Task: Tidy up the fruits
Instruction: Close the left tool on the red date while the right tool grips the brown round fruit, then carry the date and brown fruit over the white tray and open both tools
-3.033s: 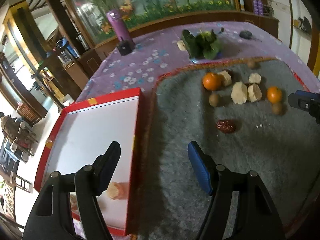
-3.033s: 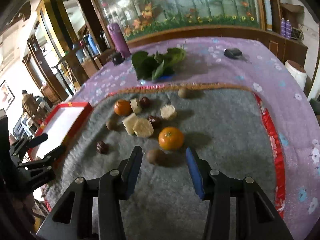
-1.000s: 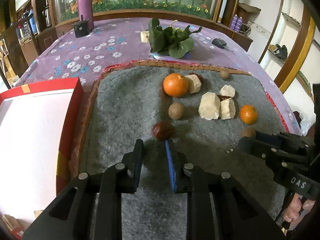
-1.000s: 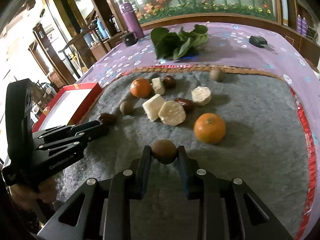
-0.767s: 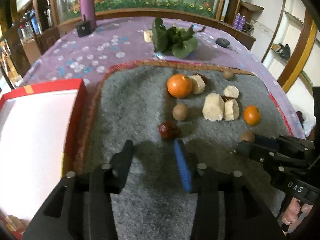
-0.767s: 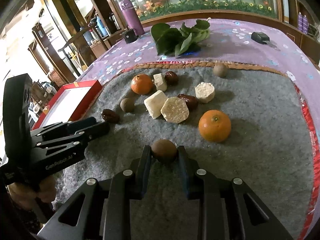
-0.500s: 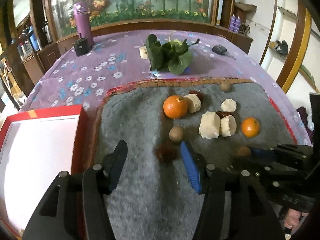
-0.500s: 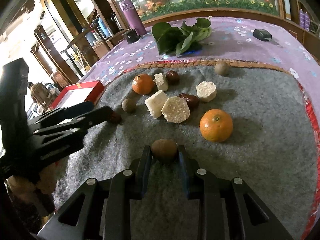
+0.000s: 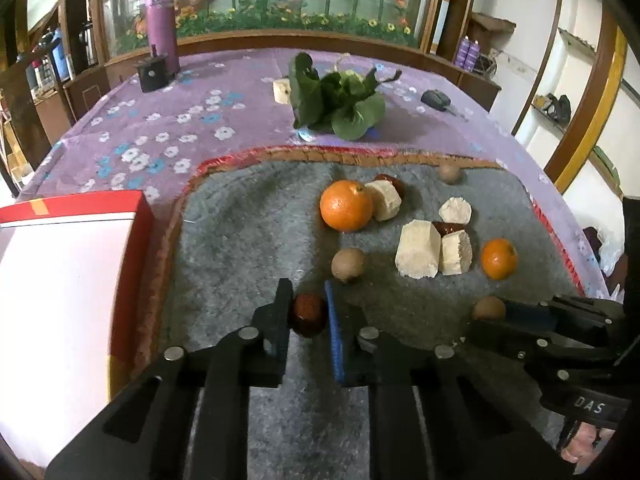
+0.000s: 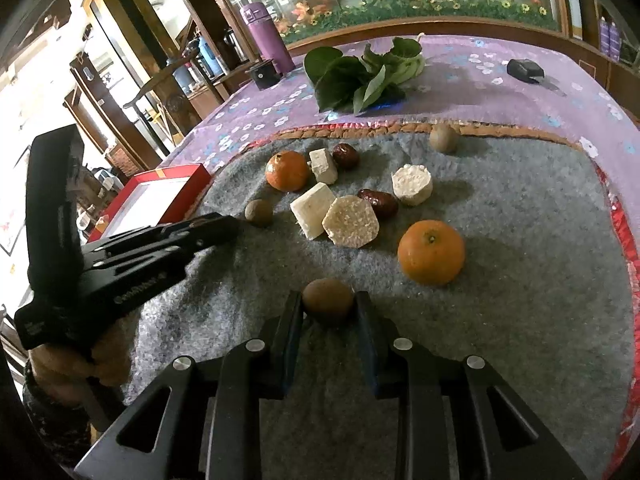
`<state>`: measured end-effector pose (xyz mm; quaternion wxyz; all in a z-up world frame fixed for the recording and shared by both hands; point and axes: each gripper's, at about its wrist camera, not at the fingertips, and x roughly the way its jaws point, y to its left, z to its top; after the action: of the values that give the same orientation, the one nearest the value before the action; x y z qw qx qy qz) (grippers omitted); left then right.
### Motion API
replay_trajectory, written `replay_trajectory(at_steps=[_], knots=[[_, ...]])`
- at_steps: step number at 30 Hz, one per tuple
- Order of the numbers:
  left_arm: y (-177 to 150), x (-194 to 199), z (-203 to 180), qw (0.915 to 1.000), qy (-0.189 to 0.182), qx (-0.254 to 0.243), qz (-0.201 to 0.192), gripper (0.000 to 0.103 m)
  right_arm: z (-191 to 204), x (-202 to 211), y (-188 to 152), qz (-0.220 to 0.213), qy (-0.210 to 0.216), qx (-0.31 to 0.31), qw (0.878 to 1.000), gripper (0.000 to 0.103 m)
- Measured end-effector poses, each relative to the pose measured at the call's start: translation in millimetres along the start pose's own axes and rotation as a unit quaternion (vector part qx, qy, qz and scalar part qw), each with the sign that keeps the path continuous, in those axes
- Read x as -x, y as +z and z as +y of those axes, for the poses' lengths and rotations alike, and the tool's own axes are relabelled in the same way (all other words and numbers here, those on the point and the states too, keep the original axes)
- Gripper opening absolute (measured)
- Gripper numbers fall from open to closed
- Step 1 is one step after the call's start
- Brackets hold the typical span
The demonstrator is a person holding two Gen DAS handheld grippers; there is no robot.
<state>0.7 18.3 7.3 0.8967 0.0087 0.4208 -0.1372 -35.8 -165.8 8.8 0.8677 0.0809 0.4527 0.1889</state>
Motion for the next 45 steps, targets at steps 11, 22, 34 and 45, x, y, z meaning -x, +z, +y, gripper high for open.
replay_trajectory(at_steps=[11, 22, 34, 45], knots=[[-17, 56, 33, 0.9989, 0.012, 0.029, -0.035, 0.013, 49, 4, 8, -0.011, 0.012, 0.033, 0.999, 0.026], [-64, 109, 133, 0.984, 0.14, 0.106, -0.026, 0.013, 180, -39, 21, -0.012, 0.107, 0.123, 0.987, 0.026], [-86, 100, 159, 0.9774, 0.169, 0.127, 0.011, 0.014, 245, -85, 8, 0.035, 0.099, 0.172, 0.98, 0.029], [-80, 112, 134, 0.9787, 0.173, 0.11, -0.003, 0.052, 203, -53, 13, 0.005, 0.098, 0.132, 0.986, 0.036]])
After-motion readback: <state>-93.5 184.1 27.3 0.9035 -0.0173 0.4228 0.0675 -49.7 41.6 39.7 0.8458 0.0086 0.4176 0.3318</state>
